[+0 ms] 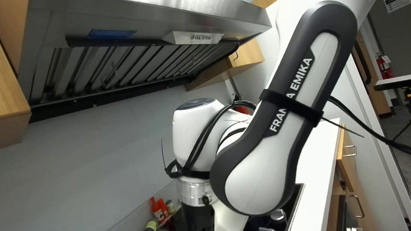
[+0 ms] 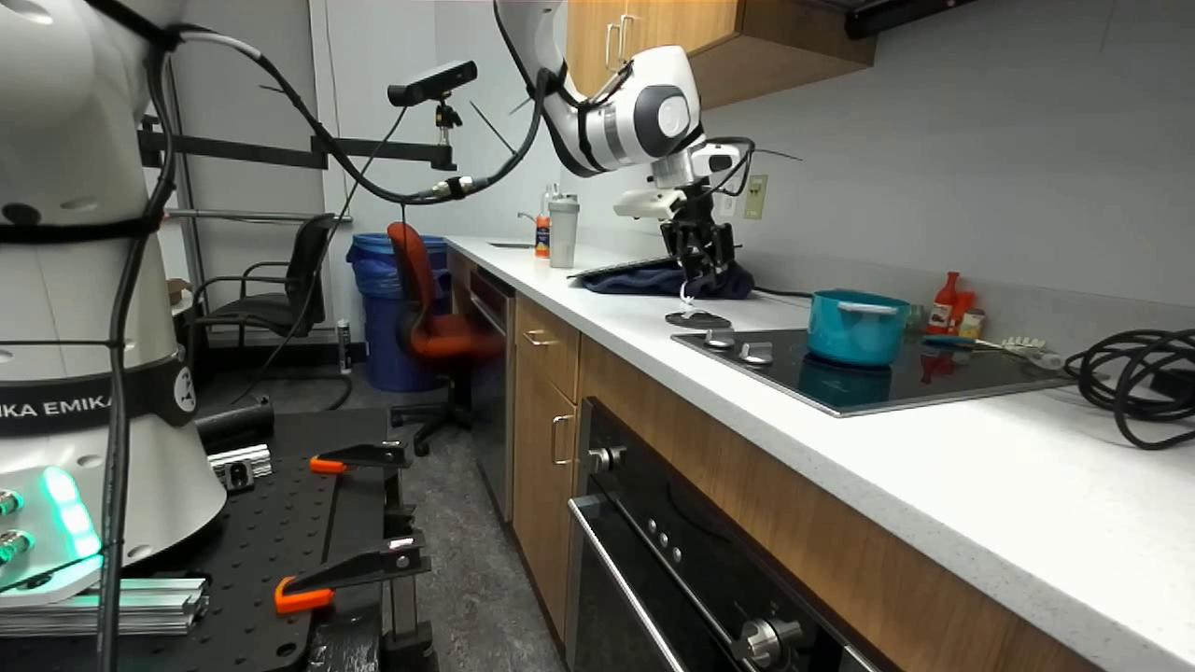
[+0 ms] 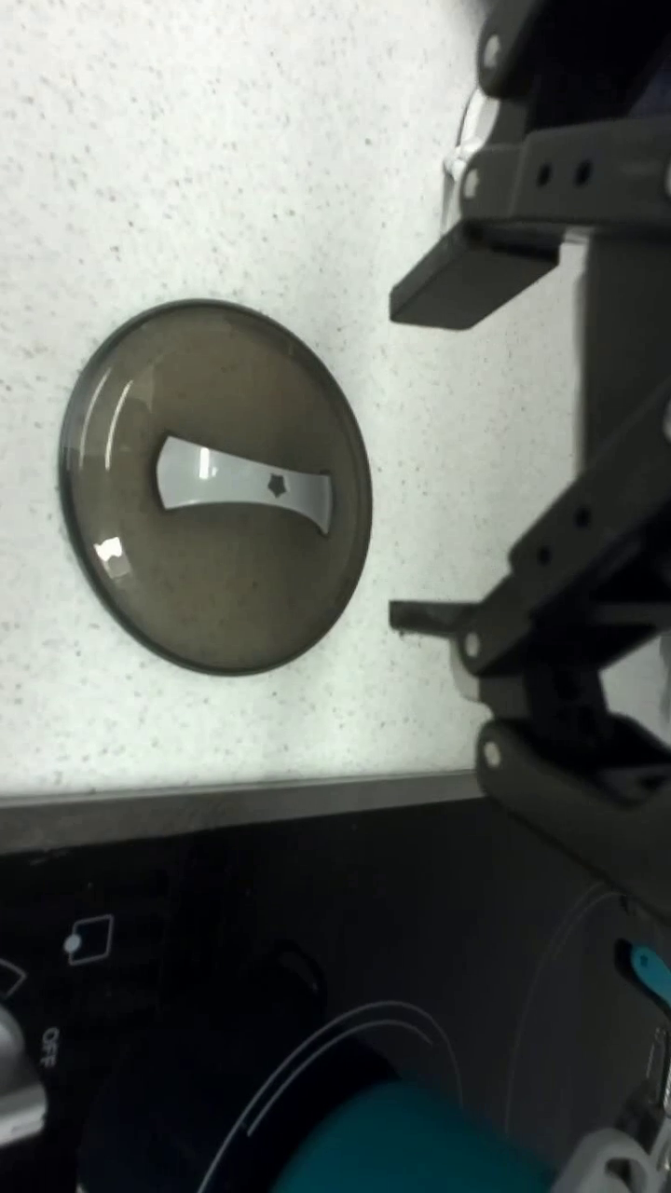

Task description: Take the lid off the blue pot

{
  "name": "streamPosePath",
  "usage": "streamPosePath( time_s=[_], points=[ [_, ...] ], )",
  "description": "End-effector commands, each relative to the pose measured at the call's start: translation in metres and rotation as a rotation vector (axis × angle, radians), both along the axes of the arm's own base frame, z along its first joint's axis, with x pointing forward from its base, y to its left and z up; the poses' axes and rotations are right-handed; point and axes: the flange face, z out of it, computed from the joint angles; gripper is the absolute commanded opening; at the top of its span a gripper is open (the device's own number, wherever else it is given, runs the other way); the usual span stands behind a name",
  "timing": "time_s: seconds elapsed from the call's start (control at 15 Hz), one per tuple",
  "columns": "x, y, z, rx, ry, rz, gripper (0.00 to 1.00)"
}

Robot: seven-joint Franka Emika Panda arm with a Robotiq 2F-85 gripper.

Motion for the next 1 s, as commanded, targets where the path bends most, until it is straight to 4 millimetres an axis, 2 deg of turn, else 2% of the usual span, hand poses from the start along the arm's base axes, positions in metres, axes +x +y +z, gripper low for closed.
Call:
streamPosePath(
  time_s=[0.0,0.47,0.93],
  points=[
    [0.002,-0.008,0.006,0.012,-0.02,-0.002,1.0],
    [-0.011,-0.034,0.014,-0.008,-0.033,-0.034,1.0],
    [-0.041,-0.057,0.014,-0.035,0.0,-0.062,1.0]
  ],
)
